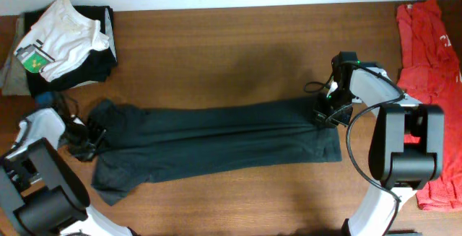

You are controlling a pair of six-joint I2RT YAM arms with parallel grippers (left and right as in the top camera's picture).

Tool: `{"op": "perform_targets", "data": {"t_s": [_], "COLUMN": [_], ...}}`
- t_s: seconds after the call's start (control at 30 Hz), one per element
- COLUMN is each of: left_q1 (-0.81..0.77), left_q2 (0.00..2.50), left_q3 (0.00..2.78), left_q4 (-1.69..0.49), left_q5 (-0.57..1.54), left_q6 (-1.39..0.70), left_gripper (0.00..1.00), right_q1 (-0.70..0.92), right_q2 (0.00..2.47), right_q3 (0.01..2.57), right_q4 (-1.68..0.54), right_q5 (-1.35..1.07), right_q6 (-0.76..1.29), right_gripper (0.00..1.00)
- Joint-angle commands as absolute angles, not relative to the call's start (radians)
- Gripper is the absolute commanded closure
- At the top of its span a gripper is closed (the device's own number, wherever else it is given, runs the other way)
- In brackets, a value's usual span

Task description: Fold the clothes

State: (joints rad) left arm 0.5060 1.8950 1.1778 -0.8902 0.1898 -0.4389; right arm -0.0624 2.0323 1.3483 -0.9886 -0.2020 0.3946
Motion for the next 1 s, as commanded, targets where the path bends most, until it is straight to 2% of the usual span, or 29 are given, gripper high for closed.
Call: {"op": "perform_targets", "data": {"t_s": [0.0, 0.07, 0.13, 0.17, 0.2, 0.23, 0.27, 0.3, 0.33, 0.37, 0.47, 0.63, 0.97], "left_q1": [0.516, 0.495, 0.472, 0.456, 0.443, 0.426, 0.413, 0.402, 0.394, 0.39, 0.389, 0.389, 0.389], "left_q2": [1.918, 1.918, 1.918, 1.918, 1.918, 1.918, 1.918, 1.918, 1.919, 1.919, 1.919, 1.919, 1.919], "left_q3": [1.29, 1.36, 1.433, 1.475, 1.505, 1.536, 1.547, 1.547, 1.547, 1.547, 1.547, 1.546, 1.545], "left_q4": [-0.925, -0.989, -1.06, -1.097, -1.127, -1.155, -1.161, -1.161, -1.16, -1.16, -1.155, -1.153, -1.153], "left_q5": [0.038, 0.042, 0.046, 0.057, 0.069, 0.078, 0.083, 0.083, 0.082, 0.081, 0.081, 0.079, 0.079], "left_q6": [-0.38, -0.364, -0.364, -0.364, -0.364, -0.364, -0.364, -0.365, -0.365, -0.365, -0.365, -0.365, -0.365], "left_gripper": [0.75, 0.75, 0.75, 0.75, 0.74, 0.72, 0.67, 0.48, 0.18, 0.01, 0.01, 0.01, 0.01], "right_q1": [-0.116, -0.125, -0.126, -0.133, -0.14, -0.159, -0.176, -0.199, -0.222, -0.255, -0.328, -0.344, -0.239], "right_q2": [2.065, 2.065, 2.065, 2.065, 2.065, 2.065, 2.065, 2.065, 2.065, 2.072, 2.077, 2.078, 2.078], "right_q3": [1.492, 1.608, 1.732, 1.814, 1.869, 1.935, 1.961, 1.967, 1.964, 1.944, 1.833, 1.581, 1.256], "right_q4": [-1.053, -1.148, -1.245, -1.304, -1.343, -1.397, -1.419, -1.425, -1.423, -1.404, -1.353, -1.225, -0.978], "right_q5": [-0.121, -0.128, -0.126, -0.11, -0.088, -0.049, -0.031, -0.03, -0.034, -0.06, -0.234, -0.416, -0.489], "right_q6": [0.388, 0.328, 0.29, 0.279, 0.276, 0.276, 0.265, 0.253, 0.251, 0.24, 0.067, -0.032, -0.026], "right_gripper": [0.82, 0.76, 0.66, 0.47, 0.2, 0.05, 0.01, 0.01, 0.01, 0.01, 0.01, 0.01, 0.01]}}
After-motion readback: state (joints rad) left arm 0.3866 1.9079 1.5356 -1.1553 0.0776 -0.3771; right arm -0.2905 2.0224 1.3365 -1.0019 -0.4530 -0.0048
